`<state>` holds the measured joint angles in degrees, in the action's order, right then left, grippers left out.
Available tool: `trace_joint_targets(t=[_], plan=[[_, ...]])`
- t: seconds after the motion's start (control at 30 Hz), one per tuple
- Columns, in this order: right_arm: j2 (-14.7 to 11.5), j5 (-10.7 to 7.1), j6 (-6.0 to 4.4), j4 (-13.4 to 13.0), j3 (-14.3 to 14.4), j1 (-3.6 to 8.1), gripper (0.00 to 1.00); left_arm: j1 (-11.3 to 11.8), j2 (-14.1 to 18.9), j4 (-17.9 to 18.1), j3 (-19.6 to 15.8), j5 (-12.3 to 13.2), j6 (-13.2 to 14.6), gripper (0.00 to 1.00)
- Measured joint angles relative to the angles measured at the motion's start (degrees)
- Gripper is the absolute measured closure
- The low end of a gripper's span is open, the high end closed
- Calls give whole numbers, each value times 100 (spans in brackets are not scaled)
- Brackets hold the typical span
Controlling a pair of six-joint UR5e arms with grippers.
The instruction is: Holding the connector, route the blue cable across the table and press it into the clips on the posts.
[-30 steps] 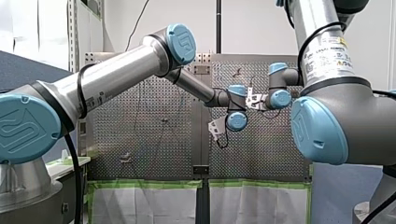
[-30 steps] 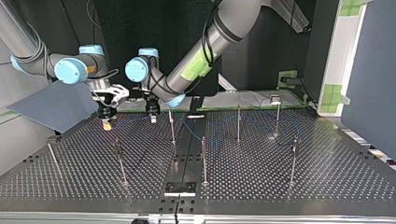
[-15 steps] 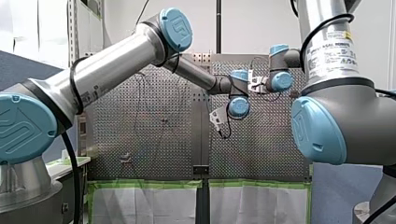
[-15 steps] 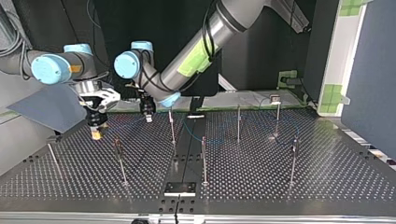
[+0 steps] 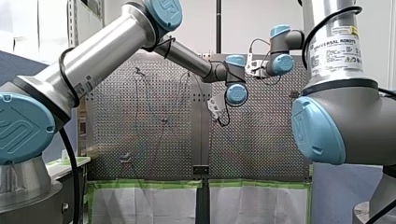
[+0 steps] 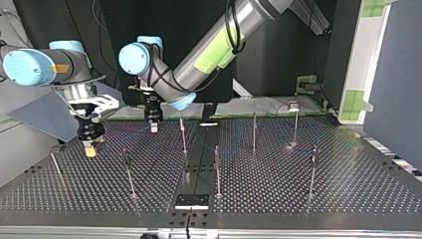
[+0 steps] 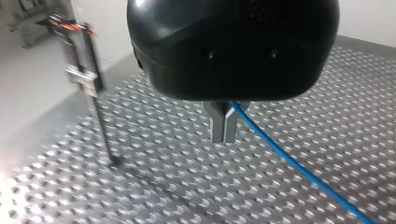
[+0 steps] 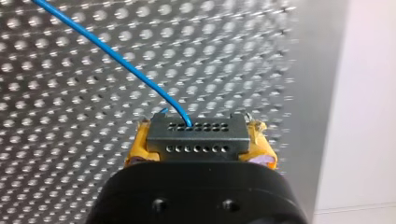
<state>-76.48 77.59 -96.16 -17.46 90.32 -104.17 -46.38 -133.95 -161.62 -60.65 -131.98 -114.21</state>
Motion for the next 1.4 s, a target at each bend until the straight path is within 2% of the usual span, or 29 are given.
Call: trace_joint_targets(t=[0.17,0.33,0.57,0.77,1.0,1.4], plan=[[-155,-6,-7,71,-28,-2,100,-9,255,20,-38,-2,19,100],[-263,-30,-7,132,-72,-10,100,-3,527,130,-28,10,193,100],[-285,-223,-12,137,-138,4,100,99,743,305,80,83,371,100],[-271,-299,-67,136,-228,43,100,243,690,283,99,363,336,100],[-248,-387,-99,126,-245,77,100,431,603,311,103,804,316,100],[-143,-410,-124,124,-318,129,100,618,381,437,199,1458,284,100]])
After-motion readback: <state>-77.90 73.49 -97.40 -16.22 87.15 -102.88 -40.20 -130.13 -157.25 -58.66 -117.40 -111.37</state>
